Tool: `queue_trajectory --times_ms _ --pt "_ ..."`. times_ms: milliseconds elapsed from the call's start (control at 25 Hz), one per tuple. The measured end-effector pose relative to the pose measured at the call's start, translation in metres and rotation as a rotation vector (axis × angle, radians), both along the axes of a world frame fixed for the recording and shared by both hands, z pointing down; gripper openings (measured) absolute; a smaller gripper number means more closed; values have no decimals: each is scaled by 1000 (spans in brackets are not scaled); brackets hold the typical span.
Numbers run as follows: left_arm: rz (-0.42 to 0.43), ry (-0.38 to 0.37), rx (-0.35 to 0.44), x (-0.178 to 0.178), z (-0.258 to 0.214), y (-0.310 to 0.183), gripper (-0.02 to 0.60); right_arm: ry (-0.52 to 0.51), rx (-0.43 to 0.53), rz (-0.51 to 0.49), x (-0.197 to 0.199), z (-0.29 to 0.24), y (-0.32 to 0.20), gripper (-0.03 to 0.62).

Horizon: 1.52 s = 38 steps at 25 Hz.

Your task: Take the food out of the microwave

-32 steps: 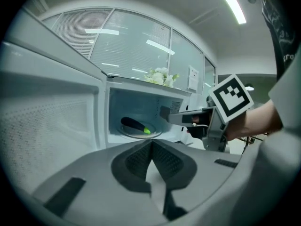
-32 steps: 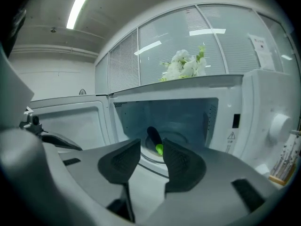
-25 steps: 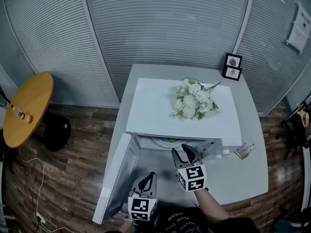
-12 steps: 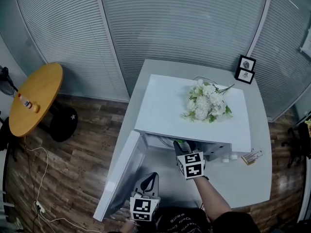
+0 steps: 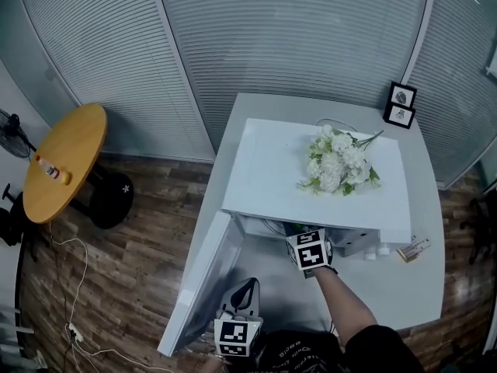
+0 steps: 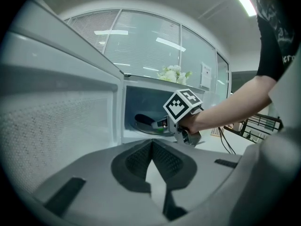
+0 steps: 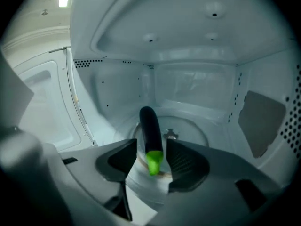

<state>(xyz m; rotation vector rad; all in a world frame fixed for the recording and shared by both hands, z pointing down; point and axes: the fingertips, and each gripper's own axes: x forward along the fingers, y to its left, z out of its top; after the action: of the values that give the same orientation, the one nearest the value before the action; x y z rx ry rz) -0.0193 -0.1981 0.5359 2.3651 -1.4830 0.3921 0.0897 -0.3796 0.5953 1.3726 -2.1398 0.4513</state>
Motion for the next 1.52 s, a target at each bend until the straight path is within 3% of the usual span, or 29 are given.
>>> queue_trajectory --times_ms 320,440,600,1120,1520 --pt "2 -12 -12 -1 4 2 8 87 -27 -10 0 7 -2 184" --pt "7 -17 -12 -1 5 2 8 126 -27 -37 0 8 -2 121" --pt "8 -23 -17 -2 6 5 8 146 -15 -42 -1 8 -1 120" --pt "6 6 -31 -2 5 10 8 92 26 -34 -3 -8 6 117" --pt "37 20 6 2 0 18 8 146 45 -66 -2 -17 30 117"
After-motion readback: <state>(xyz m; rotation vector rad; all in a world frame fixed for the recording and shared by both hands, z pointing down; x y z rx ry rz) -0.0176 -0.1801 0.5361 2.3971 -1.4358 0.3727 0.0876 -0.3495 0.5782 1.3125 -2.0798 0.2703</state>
